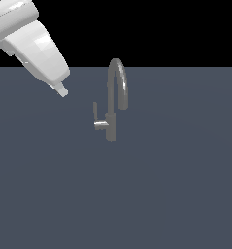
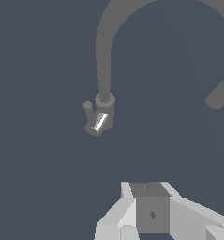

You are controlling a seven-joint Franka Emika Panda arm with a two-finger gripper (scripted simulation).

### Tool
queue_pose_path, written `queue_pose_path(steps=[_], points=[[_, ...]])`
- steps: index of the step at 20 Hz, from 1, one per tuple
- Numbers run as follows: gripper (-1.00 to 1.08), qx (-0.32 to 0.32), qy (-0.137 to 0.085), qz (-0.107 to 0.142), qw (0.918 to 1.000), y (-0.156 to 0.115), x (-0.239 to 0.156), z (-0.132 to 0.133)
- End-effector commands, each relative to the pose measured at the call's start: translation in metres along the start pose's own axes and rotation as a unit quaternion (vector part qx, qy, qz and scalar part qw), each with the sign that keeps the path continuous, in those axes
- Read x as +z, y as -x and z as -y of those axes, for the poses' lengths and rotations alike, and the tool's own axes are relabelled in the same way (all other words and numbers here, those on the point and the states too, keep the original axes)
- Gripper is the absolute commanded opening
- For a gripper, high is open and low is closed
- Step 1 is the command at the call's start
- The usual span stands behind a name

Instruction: Turn on the faucet by rotating a designated handle.

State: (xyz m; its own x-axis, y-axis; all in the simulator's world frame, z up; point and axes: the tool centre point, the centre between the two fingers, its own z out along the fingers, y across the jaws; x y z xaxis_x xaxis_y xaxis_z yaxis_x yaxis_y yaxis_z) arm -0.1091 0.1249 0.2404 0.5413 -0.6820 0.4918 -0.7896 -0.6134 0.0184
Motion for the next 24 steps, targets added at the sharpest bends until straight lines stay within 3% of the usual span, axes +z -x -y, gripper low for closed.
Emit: queue_pose_path(steps=[1, 24], points=[[-1.00, 0.011, 0.002, -0.006, 0.9999, -0.001, 0.005, 0.005], [-1.00, 0.068, 0.019, -0.040, 0.9967, -0.010, 0.036, 0.031]])
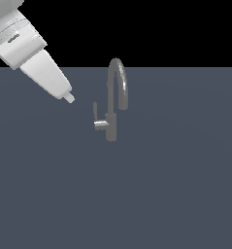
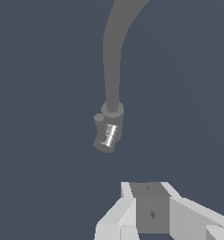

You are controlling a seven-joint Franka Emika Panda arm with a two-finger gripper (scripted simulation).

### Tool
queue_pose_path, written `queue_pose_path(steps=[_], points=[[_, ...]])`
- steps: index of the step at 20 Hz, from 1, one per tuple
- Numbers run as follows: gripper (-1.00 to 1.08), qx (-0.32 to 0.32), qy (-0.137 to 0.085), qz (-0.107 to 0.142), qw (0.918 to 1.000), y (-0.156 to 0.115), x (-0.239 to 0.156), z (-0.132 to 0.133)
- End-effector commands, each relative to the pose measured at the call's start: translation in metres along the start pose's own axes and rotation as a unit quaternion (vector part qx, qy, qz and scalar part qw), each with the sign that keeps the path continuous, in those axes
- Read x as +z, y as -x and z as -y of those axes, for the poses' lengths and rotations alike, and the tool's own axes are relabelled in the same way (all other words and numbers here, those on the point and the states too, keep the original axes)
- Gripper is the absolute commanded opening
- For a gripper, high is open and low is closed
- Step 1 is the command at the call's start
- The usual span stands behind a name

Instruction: Turn on the faucet by rotating a designated handle.

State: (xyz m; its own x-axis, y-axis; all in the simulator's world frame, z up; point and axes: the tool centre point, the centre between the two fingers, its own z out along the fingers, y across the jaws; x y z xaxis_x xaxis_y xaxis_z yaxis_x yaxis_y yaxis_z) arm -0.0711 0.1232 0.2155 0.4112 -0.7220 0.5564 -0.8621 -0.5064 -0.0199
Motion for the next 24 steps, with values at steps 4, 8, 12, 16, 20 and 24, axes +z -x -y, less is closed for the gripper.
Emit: queue_pose_path(steps=[4, 8, 12, 16, 20, 24], points=[[-1.00, 0.015, 0.006, -0.009, 0.9998, -0.001, 0.010, 0.007], [-1.00, 0.032, 0.013, -0.020, 0.9992, -0.002, 0.021, 0.014], [-1.00, 0.057, 0.023, -0.035, 0.9975, -0.006, 0.037, 0.025], [-1.00, 0.087, 0.033, -0.054, 0.9942, -0.011, 0.054, 0.037], [-1.00, 0.117, 0.043, -0.073, 0.9895, -0.020, 0.071, 0.050], [-1.00, 0.144, 0.051, -0.091, 0.9841, -0.028, 0.084, 0.060]])
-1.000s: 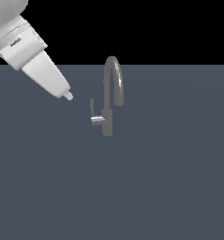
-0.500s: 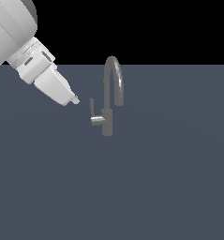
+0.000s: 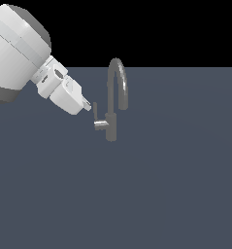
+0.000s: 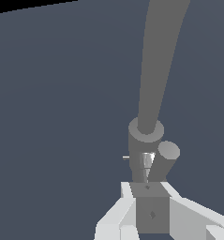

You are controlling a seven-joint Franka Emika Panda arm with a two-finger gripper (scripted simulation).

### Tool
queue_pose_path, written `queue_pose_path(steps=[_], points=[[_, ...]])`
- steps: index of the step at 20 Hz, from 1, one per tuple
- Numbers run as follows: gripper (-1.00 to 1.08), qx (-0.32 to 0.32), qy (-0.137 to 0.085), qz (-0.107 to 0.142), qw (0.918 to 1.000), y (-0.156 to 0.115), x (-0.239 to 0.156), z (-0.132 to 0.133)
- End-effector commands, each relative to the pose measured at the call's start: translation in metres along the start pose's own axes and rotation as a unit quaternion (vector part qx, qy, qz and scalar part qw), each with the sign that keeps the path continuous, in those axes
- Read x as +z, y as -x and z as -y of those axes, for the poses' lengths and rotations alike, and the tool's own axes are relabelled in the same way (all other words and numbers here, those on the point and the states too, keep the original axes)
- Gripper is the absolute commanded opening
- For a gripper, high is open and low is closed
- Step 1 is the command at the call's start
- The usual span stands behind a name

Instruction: Turn on the faucet by rotating a designated handle.

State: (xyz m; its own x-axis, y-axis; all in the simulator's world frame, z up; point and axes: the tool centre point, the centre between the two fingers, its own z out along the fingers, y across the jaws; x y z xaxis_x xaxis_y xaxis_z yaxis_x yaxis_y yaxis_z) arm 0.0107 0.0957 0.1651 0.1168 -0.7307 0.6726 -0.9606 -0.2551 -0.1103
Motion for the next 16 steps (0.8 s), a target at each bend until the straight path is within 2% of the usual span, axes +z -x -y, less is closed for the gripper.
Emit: queue_pose_path(steps=[1, 8, 16], points=[[-1.00, 0.016, 0.005, -0.010, 0.9998, -0.002, 0.008, 0.008], [-1.00, 0.047, 0.013, -0.030, 0.9984, -0.009, 0.022, 0.022], [-1.00, 0.054, 0.015, -0.034, 0.9979, -0.012, 0.024, 0.025]])
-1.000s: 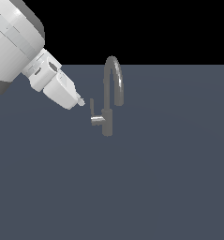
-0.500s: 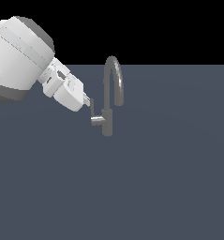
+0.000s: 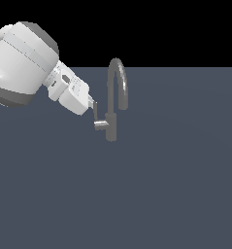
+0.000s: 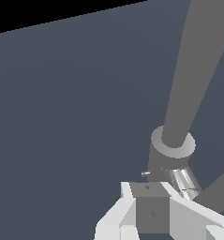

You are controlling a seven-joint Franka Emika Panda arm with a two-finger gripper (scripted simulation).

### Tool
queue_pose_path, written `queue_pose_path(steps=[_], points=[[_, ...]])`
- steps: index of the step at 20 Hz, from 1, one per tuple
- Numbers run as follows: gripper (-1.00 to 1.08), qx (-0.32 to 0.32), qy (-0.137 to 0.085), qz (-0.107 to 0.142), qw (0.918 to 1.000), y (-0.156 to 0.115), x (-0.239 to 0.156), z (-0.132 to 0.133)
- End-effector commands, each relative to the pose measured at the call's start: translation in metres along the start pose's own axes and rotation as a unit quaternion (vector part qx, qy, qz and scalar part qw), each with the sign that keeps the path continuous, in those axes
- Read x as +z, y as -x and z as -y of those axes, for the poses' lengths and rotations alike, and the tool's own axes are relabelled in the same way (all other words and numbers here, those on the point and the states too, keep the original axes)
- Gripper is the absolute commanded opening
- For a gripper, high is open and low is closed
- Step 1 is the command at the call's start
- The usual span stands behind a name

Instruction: Turn on the faucet by rotating a designated handle.

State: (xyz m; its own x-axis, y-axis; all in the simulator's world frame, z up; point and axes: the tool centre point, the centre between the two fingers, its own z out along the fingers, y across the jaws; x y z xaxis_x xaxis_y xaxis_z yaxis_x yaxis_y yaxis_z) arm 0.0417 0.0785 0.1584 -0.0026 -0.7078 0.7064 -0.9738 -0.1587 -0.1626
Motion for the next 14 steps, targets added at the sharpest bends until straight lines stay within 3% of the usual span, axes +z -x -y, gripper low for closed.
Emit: queue_pose_path(steps=[1, 14], points=[[-1.00, 0.000, 0.000, 0.000, 1.0000, 0.000, 0.000, 0.000], [-1.00, 0.000, 0.000, 0.000, 1.0000, -0.010, -0.007, -0.028]])
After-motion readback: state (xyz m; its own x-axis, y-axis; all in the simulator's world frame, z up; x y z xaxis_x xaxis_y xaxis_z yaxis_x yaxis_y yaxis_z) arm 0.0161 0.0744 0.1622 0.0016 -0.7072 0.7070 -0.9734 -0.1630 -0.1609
